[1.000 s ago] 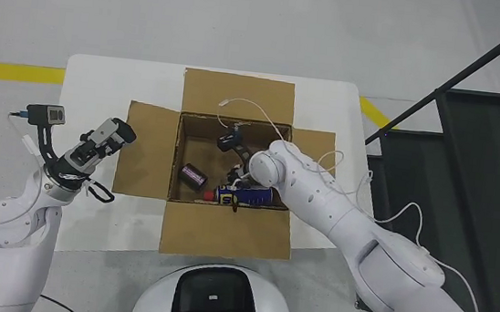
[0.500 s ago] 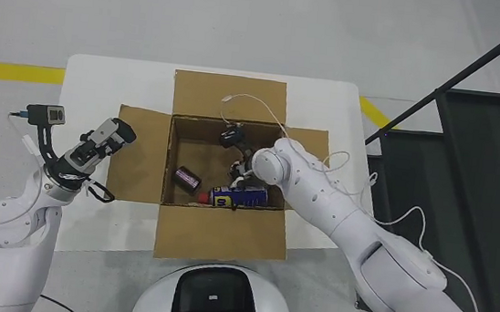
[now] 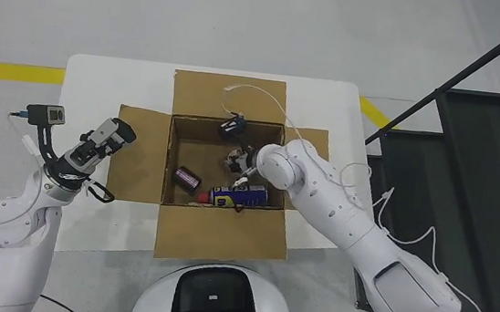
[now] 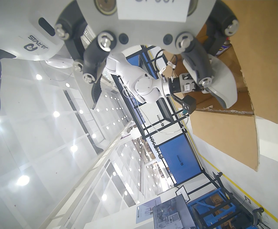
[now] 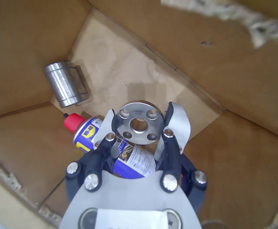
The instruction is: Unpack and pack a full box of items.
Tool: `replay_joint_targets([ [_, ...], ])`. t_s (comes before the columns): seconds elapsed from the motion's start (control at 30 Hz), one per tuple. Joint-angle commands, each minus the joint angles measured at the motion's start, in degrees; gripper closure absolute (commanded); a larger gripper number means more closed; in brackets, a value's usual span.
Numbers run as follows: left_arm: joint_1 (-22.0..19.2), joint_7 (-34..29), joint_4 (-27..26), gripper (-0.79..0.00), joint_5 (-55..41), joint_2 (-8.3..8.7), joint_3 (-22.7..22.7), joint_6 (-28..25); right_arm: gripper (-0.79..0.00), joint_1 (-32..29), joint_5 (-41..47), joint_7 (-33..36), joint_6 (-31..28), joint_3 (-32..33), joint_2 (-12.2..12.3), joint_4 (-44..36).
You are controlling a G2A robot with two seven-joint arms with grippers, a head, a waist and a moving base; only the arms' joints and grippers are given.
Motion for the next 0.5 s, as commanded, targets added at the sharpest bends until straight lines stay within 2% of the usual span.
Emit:
replay_joint_targets([
  [0.0,0.0,0.0,0.0,-0.785,0.0,0.00,0.0,0.0,0.000,-2.3,-0.8,0.1,-0.5,2.3,0.9,-4.4],
  [0.23,0.0,0.0,0.0,-0.785,0.0,0.00,0.0,0.0,0.000,-8.9,-1.4,-0.4,-3.6,8.7,3.2,-14.5],
  [0.47,0.0,0.0,0.0,-0.785,0.0,0.00,0.0,0.0,0.000,-10.0,-1.0,-1.0,-4.9,9.8,3.5,-15.7],
])
